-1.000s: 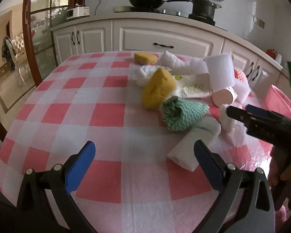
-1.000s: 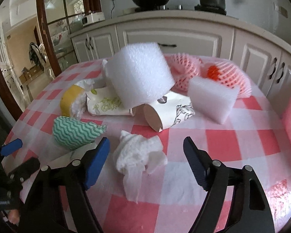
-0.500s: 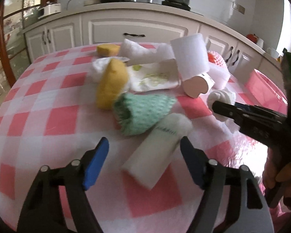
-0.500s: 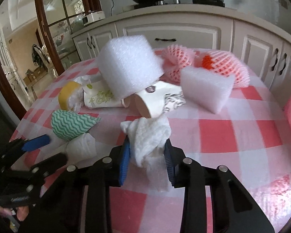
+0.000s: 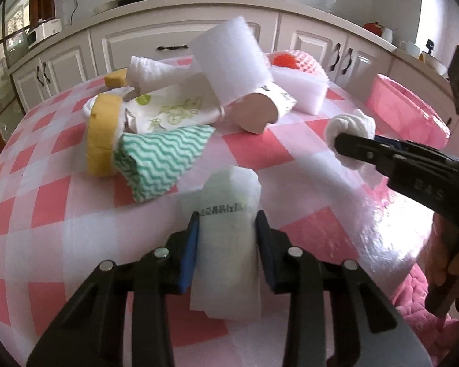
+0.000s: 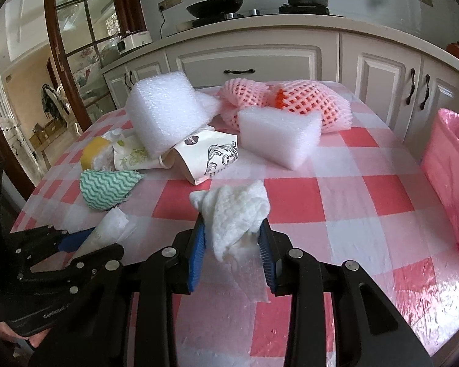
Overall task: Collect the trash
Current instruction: 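Carry both items over the pink wastebasket and open both tools to drop them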
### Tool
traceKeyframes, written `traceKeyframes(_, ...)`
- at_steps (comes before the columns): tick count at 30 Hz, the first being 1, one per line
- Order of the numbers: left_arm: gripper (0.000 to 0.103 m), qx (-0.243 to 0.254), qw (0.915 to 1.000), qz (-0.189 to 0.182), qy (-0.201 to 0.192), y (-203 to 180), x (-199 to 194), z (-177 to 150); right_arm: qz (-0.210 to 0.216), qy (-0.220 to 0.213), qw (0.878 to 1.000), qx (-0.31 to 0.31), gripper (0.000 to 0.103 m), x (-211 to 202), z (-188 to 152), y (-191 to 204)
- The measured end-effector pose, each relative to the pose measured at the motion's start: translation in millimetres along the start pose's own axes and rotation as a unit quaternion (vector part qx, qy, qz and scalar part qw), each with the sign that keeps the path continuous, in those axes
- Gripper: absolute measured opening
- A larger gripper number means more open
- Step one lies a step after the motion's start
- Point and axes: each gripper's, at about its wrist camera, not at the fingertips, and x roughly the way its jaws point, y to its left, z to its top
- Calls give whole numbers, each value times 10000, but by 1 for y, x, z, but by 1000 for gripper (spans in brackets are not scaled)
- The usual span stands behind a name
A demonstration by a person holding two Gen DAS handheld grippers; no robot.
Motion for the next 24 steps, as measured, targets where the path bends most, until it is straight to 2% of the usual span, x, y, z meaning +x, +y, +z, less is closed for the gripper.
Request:
traceKeyframes(8, 34, 257, 9980, 82, -565, -18, -22, 6, 0, -171, 9998, -40, 33, -17, -6, -3)
traceKeyframes(12, 34, 190, 9973, -15, -712, -22, -25, 14, -98, -263, 9996, -37, 33, -27, -8, -8)
traceKeyframes(17, 34, 208, 9945, -34, -1022, -36, -30, 24, -357, -531, 9979, -15, 33, -47, -8, -17)
traceKeyframes(21, 34, 304, 9913, -70, -1279, -52, -33, 38, -673, -909, 9936, -4, 33, -66, -4, -27)
traceKeyframes(24, 34, 403, 9865, -238, -1568, -70, -33, 52, -999, -1299, 9865, -3, 33, -83, 1, -37)
